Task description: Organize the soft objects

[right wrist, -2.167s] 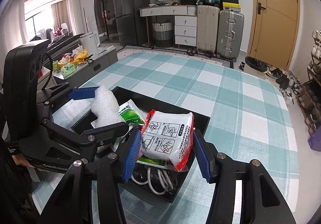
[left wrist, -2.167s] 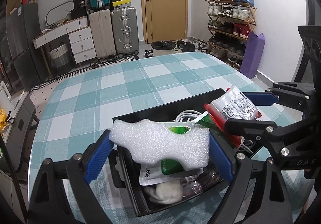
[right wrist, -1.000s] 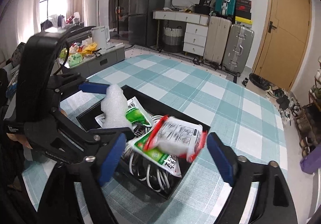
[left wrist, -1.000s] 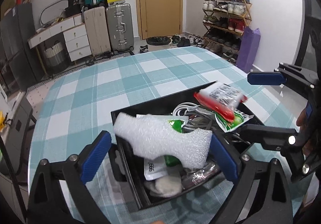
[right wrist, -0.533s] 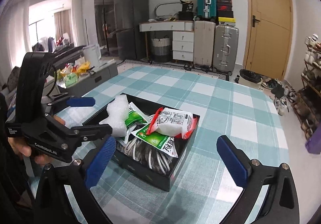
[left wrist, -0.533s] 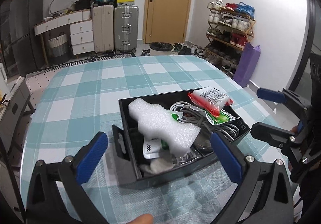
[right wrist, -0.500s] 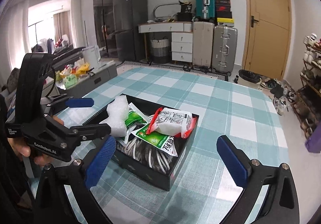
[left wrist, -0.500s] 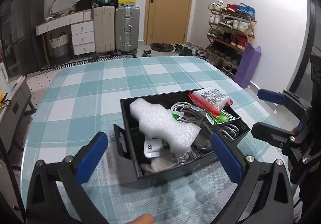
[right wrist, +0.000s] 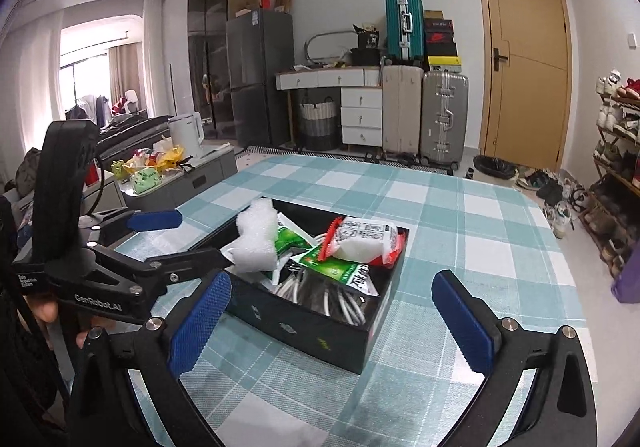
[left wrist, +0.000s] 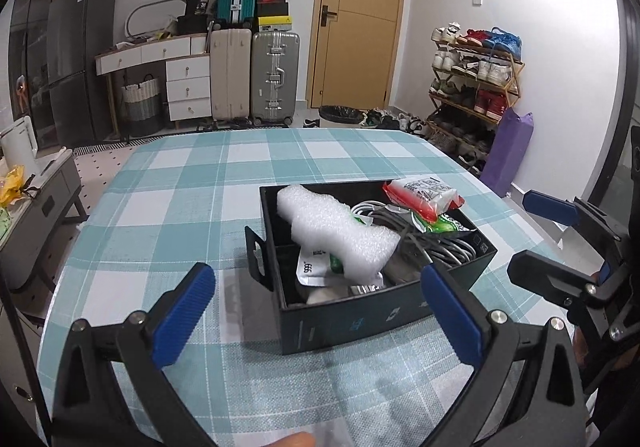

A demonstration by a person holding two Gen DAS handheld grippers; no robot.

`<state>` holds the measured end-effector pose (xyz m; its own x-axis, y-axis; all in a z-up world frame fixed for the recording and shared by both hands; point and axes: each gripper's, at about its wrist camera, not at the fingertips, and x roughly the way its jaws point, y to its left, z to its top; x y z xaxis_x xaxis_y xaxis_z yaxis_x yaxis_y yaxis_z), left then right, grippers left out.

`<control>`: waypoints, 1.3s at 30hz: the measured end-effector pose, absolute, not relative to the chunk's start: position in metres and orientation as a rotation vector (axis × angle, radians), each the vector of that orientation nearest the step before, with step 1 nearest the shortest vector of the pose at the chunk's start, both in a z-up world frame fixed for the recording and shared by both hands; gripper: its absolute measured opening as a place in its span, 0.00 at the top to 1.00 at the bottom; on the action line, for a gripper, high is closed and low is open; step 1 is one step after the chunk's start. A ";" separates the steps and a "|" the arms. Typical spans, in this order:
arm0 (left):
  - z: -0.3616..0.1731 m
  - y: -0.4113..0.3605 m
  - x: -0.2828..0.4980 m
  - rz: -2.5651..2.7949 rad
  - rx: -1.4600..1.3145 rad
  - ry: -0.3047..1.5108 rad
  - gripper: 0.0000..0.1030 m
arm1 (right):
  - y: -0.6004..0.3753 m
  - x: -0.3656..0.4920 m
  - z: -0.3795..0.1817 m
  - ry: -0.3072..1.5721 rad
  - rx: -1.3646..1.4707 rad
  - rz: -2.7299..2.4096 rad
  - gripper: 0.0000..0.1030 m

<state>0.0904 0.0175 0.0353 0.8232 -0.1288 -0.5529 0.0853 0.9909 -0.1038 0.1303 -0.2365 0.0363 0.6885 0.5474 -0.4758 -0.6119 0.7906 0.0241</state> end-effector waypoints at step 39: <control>0.023 0.020 0.083 -0.027 -0.069 0.483 0.00 | -0.238 0.117 0.016 0.399 -0.128 0.641 0.01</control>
